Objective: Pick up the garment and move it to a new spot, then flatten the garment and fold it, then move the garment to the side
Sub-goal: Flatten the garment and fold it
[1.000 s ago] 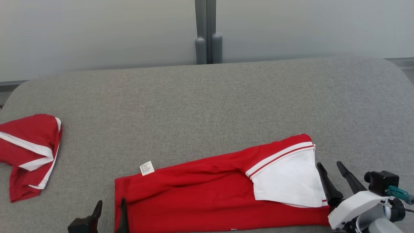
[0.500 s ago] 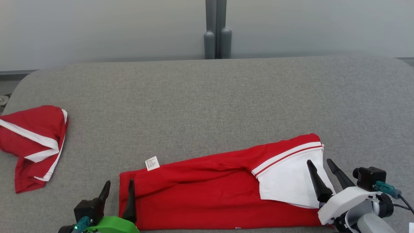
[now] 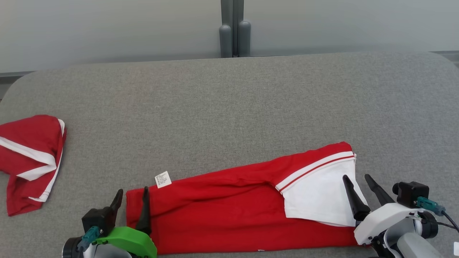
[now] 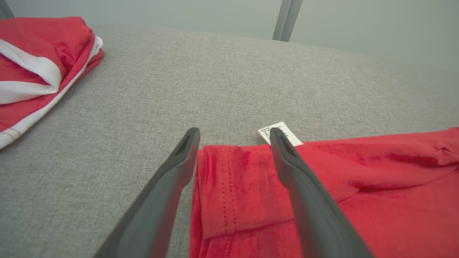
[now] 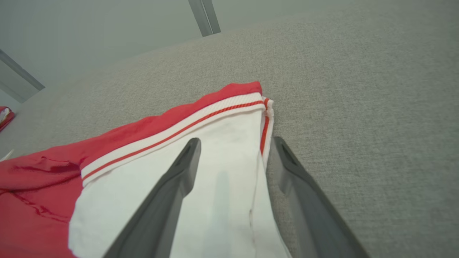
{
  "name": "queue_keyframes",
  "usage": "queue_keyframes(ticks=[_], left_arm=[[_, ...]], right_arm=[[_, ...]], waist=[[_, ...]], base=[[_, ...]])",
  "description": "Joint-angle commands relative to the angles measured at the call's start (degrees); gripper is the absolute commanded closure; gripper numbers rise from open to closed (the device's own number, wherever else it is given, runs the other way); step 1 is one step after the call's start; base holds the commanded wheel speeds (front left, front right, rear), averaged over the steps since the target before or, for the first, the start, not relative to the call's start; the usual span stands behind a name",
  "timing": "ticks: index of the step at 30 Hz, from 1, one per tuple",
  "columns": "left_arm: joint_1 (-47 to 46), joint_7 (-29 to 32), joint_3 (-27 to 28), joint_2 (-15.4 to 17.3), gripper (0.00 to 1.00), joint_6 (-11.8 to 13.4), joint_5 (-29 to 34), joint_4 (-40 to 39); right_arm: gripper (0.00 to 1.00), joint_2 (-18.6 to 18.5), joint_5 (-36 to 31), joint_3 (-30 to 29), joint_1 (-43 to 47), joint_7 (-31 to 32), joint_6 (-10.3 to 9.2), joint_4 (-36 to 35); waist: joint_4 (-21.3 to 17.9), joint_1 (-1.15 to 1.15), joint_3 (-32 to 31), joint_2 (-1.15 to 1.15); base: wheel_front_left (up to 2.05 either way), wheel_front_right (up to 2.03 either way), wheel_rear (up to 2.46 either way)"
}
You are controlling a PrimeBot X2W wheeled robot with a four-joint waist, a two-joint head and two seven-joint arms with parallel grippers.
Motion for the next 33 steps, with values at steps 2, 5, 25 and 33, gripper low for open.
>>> queue_keyframes(ticks=[2, 5, 25, 33], left_arm=[[-0.80, 0.01, -0.16, 0.19, 0.00, -0.16, -0.25, -0.49], [-1.23, 0.01, -0.55, 0.20, 0.00, -0.20, -0.10, -0.94], [-0.34, 0.01, -0.67, 0.18, 0.00, -0.06, 0.87, -2.92], [0.38, 0.01, -0.87, 0.19, 0.00, -0.14, 0.83, -3.46]], right_arm=[[0.00, 0.09, -0.02, -0.26, -0.91, -0.14, -0.07, 1.07], [0.00, 0.33, -0.50, -0.53, -1.77, -0.15, -0.07, 2.87], [1.00, 3.75, 6.97, 11.02, -3.29, 1.97, 0.25, 15.42], [1.00, -1.00, 8.44, 7.77, -7.25, 0.13, -0.16, 16.62]], waist=[[0.18, 0.00, 0.56, 0.00], [0.85, 0.00, 1.24, 0.00], [4.15, 0.00, 1.94, 0.00], [3.79, 0.00, 1.16, 0.00]], base=[[0.00, 0.00, 0.00], [0.00, 0.00, 0.00], [0.00, 0.00, 0.00], [0.00, 0.00, 0.00]])
